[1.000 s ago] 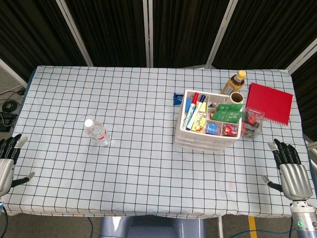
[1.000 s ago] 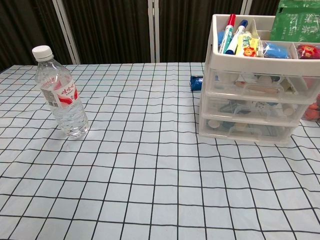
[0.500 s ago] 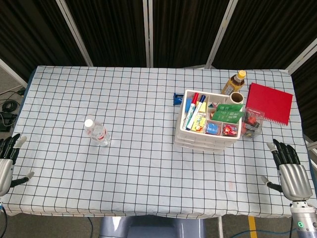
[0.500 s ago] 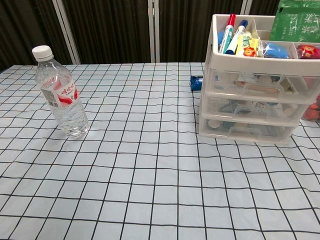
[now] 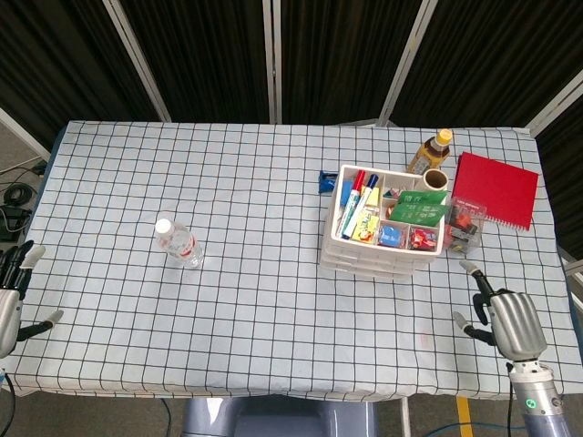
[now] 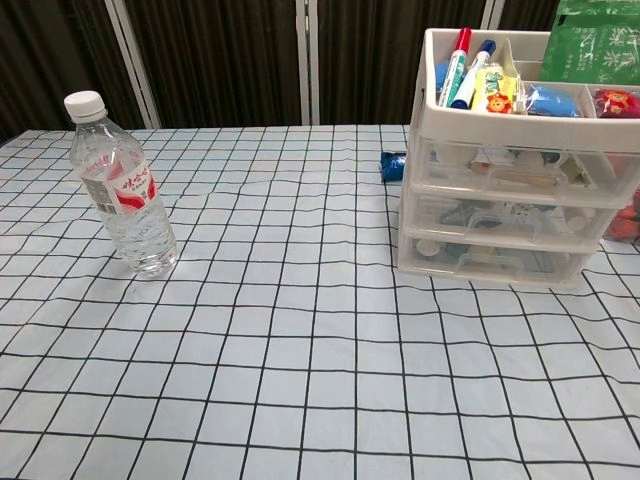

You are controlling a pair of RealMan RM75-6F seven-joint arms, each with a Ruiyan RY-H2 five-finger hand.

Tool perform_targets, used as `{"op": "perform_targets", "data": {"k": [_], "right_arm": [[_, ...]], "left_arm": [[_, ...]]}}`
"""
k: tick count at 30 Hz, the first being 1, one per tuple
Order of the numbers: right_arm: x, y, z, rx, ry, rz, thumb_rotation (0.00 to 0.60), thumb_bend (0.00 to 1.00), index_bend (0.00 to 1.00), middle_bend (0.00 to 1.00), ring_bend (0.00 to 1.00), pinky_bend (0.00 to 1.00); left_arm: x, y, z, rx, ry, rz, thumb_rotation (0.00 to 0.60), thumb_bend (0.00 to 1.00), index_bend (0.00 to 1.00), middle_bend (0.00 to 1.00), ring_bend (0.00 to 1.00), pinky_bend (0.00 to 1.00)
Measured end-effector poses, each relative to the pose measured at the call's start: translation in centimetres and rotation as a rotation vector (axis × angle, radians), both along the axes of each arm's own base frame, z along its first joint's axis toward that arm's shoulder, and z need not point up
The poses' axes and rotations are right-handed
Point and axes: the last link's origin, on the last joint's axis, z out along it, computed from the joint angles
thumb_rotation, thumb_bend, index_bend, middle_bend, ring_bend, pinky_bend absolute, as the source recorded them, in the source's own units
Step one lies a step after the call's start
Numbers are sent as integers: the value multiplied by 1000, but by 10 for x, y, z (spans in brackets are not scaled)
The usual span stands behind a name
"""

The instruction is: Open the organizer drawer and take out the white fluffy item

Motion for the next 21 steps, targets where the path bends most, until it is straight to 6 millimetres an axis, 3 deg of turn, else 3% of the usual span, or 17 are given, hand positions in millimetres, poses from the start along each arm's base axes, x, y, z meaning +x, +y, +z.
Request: {"op": "perform_targets", "data": {"k": [3,13,21], "right_arm": [[5,1,-10,46,-37,-1,600,318,213,968,984,836],[33,-2,-49,214,-190,8,600,381,209,967,985,836],[47,-8,-65,335,-378,-23,600,429,84,968,984,836]], "left_arm": [[-1,0,1,12,-6,-11,600,122,0,0,0,0],[-3,1,2,12,-9,-1,600,121,0,0,0,0],[-2,1,2,16,-3,-4,600,121,0,0,0,0]]}}
